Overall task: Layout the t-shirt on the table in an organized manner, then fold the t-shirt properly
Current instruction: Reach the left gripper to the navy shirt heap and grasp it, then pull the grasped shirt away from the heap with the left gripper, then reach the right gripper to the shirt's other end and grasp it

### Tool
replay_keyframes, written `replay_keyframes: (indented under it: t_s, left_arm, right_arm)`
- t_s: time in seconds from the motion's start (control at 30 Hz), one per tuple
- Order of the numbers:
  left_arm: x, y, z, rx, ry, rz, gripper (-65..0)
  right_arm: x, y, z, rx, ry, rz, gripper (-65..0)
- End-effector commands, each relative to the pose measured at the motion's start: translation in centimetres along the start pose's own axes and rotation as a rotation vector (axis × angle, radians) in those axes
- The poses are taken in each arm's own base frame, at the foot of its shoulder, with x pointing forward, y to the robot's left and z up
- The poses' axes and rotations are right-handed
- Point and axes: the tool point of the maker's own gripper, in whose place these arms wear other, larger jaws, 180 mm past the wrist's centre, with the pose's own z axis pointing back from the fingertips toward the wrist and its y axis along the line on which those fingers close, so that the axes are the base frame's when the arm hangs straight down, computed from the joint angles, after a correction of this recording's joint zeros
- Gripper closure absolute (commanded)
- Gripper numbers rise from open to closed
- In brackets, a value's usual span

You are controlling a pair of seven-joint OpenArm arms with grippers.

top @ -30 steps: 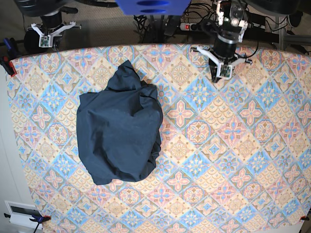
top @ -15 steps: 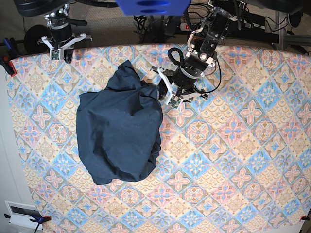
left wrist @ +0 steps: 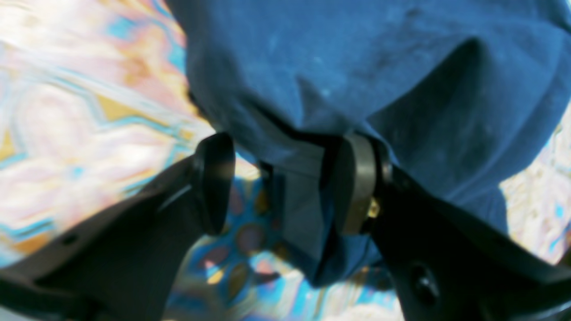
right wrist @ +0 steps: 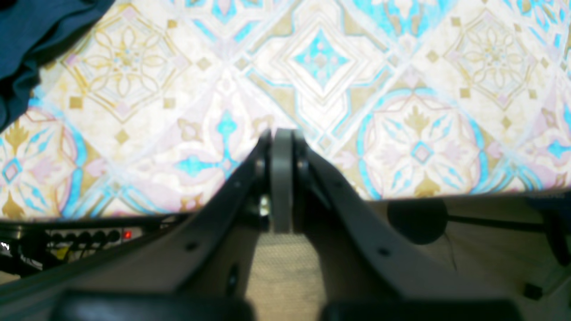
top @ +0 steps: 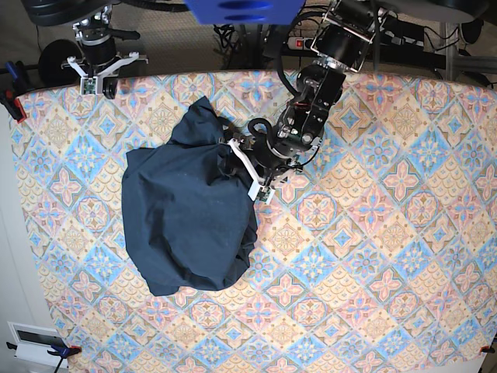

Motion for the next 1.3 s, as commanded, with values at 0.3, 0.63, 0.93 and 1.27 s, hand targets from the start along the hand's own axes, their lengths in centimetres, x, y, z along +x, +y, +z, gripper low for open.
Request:
replay_keyframes:
  t_s: [0.3, 0.63, 0.93, 1.27]
  left_arm:
    - [7.3, 4.3, 7.0, -0.105, -0.252, 0.153, 0.0]
    - [10.6, 19.9, 19.6, 0.109, -0.457, 0.284, 0.0]
    - [8.7, 31.9, 28.3, 0.384, -0.534, 0.429, 0.0]
    - [5.3, 35.2, 29.6, 0.464, -0.466, 0.504, -16.3]
  right_arm:
    - [3.1, 0.2, -0.1, 0.010, -0.091, 0.009, 0.0]
    - [6.3, 6.7, -2.2, 0.202, -0.171, 0.048, 0.0]
    - [8.9, 13.1, -3.7, 0.375, -0.181, 0.100, -4.6]
    - [9.8, 15.2, -4.3, 0.423, -0.146, 0.140, -18.4]
